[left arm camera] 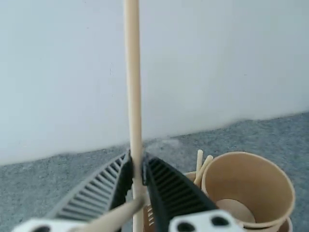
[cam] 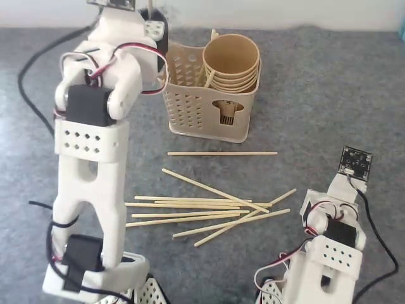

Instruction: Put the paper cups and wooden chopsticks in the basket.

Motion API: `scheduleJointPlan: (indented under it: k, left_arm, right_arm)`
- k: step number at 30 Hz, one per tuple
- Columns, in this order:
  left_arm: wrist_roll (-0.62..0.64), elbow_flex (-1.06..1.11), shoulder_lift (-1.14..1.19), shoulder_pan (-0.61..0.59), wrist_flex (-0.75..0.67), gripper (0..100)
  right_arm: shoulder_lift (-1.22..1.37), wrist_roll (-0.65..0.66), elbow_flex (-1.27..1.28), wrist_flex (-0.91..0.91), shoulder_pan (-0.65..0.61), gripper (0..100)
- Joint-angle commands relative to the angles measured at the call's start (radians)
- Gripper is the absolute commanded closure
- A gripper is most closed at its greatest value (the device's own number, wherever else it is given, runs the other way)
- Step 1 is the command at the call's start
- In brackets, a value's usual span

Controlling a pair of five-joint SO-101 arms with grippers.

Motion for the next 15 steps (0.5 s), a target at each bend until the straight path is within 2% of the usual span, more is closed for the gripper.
scheduleJointPlan:
  k: [1, 11, 15]
  left_arm:
    - [-0.017, 0.015, 0.000, -0.002, -0.005, 99]
    - [-0.011, 0.008, 0.196, -0.003, -0.138, 99]
    - [-0.009, -0.065, 0.210, 0.009, -0.138, 99]
  right_arm:
    - [-0.021, 0.015, -0.005, -0.013, 0.007, 93.6]
    - [-0.021, 0.015, -0.005, -0.013, 0.007, 93.6]
    - [-0.021, 0.015, -0.005, -0.015, 0.007, 93.6]
